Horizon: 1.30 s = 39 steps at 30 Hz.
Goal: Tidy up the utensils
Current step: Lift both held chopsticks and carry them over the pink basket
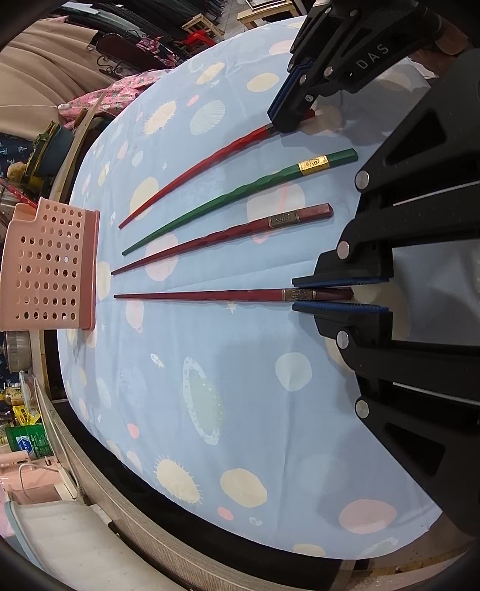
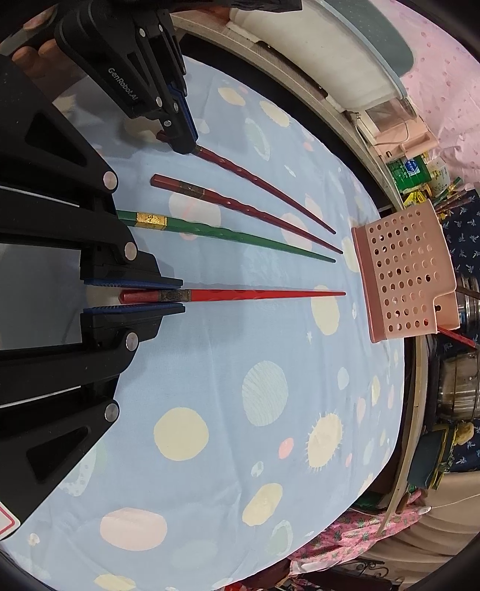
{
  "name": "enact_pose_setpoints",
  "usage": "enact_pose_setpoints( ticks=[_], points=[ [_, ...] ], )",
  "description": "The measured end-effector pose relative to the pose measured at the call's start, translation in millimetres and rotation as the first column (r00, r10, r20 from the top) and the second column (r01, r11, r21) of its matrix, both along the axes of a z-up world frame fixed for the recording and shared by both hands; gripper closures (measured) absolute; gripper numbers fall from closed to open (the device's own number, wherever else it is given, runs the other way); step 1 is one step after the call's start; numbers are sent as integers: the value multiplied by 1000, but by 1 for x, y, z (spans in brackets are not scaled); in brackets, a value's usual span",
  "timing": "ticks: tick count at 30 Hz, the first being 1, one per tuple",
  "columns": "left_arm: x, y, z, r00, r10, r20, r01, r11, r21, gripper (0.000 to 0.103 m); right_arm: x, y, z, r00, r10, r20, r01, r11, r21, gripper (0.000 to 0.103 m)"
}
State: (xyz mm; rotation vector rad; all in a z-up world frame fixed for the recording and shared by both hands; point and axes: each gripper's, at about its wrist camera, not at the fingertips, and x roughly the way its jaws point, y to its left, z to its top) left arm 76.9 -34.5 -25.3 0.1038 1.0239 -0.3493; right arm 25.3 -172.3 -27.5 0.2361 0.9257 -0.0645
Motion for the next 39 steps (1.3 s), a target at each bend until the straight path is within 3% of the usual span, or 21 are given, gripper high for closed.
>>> enact_pose_setpoints(
  ticks=[13,39],
  points=[
    [16,5,34,999,29,45,-27,998,-48,96,3,-26,33,996,-49,73,46,998,47,96],
    [80,3,164,963,93,254,-50,984,-171,96,50,-53,168,931,-69,359,63,998,27,96]
  ],
)
